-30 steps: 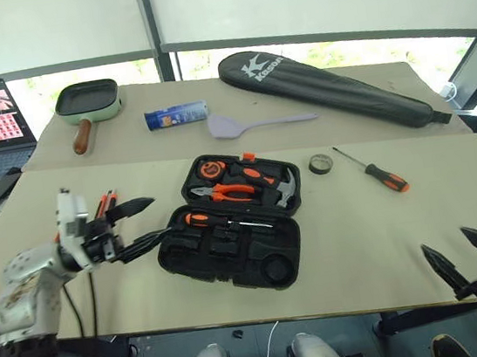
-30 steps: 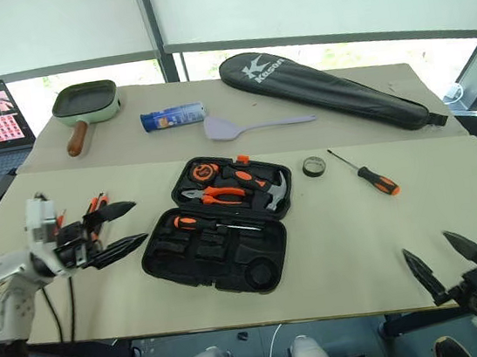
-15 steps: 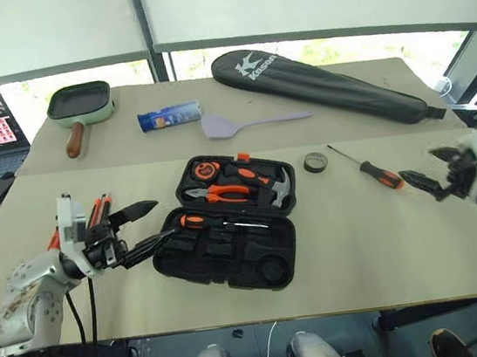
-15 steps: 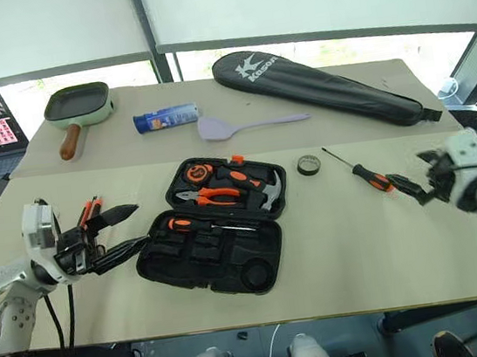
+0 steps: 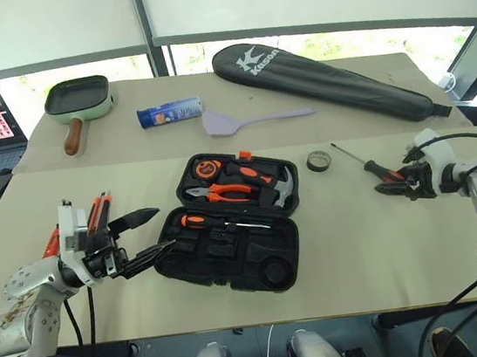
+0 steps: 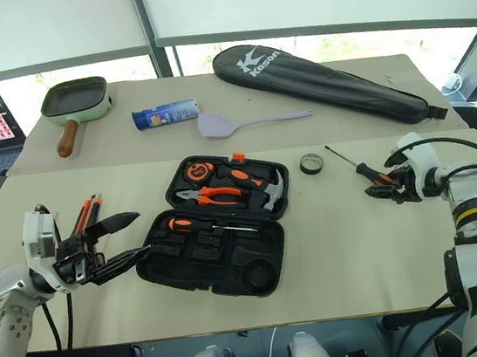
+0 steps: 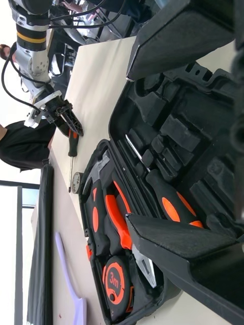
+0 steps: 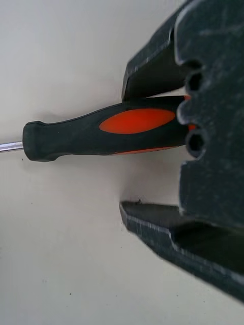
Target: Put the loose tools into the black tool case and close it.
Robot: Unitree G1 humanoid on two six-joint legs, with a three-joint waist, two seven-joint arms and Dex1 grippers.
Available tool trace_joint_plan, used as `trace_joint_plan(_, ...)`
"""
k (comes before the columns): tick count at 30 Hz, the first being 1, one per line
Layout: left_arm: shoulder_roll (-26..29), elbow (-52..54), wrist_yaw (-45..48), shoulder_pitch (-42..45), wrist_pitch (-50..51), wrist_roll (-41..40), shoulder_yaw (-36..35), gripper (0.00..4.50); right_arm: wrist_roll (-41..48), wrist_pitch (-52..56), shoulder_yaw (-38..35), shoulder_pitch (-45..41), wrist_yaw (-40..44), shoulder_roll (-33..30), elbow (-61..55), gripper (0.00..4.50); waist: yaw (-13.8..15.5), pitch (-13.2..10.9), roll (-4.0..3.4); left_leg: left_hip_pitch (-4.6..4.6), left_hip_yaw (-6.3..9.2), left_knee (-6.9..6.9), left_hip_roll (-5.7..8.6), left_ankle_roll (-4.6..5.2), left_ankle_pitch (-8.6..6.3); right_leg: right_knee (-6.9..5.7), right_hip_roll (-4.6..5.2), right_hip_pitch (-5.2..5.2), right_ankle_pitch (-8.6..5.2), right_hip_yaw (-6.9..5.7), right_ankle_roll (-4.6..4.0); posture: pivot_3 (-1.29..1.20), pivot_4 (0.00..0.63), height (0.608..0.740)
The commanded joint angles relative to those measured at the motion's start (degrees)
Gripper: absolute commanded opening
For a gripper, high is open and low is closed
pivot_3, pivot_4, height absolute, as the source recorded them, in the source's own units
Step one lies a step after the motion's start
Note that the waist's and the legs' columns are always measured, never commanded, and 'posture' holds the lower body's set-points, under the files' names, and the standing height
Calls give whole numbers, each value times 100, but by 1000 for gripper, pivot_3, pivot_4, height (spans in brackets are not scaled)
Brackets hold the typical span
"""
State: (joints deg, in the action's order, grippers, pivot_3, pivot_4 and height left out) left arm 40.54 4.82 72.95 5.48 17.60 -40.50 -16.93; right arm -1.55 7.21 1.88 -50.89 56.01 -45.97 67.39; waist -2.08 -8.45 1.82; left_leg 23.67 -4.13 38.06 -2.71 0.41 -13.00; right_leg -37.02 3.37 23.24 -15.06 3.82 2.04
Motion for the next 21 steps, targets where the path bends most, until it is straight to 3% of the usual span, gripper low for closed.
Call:
trace_joint_plan(1, 124, 281, 129, -82, -50, -117, -154, 4500, -40, -293, -133, -105, -156, -109, 138, 1999, -2, 0, 0, 0, 0, 0, 0, 0, 0, 0, 0, 0, 0, 0, 0, 0, 150, 740)
trace_joint_plan(4, 114, 506, 262, -141, -339, -23, -114, 4500, 172, -780, -405, 34, -145, -280, 46, 1058, -6, -1, -1, 0, -1, 0, 1, 0, 0, 0, 1, 1, 0, 1, 0, 0, 150, 740)
trace_joint_plan(7, 84, 748, 133, -125, -233, -160, -122, 4500, 434, -1526, -710, 205, 100, -405, -228, 1029, 12, -2, -4, 2, -2, 0, 2, 0, 0, 1, 3, 1, 0, 0, 0, 0, 150, 740)
trace_joint_plan(11, 121, 823, 123, -231, -223, -155, -146, 4500, 1259, -1820, -1050, 565, 1560, -450, -1726, 1029, -41, -6, -12, 0, -1, 0, -1, 0, 0, 0, -1, 1, 1, 3, 2, 0, 150, 740)
trace_joint_plan(13, 167, 764, 179, -308, -249, -102, -169, 4500, 1522, -1285, -968, 728, 1918, -411, -2617, 1029, -75, -6, -13, -11, 6, -1, -10, 0, 0, -6, -8, 0, 1, 10, 2, 0, 150, 740)
trace_joint_plan(16, 302, 562, 348, -570, -382, 67, -253, 4500, 2189, 1288, -222, 1173, 2121, -422, -5433, 1029, -94, -8, -15, -26, 23, -12, -15, 0, 0, -11, -11, -3, 1, 15, 0, 0, 150, 740)
trace_joint_plan(18, 342, 446, 376, -743, -439, 118, -298, 4500, 2383, 2644, 392, 1409, 1802, -375, -7083, 1029, -88, -8, -16, -30, 27, -17, -21, 0, 0, -15, -13, -1, -1, 14, -4, 0, 150, 740)
trace_joint_plan(21, 354, 329, 461, -972, -555, 227, -299, 4500, 2587, 3799, 947, 1579, 1128, 34, -8560, 1029, -36, -8, -15, -27, 35, -18, -26, -1, -1, -19, -9, 5, -4, 7, -8, 0, 150, 740)
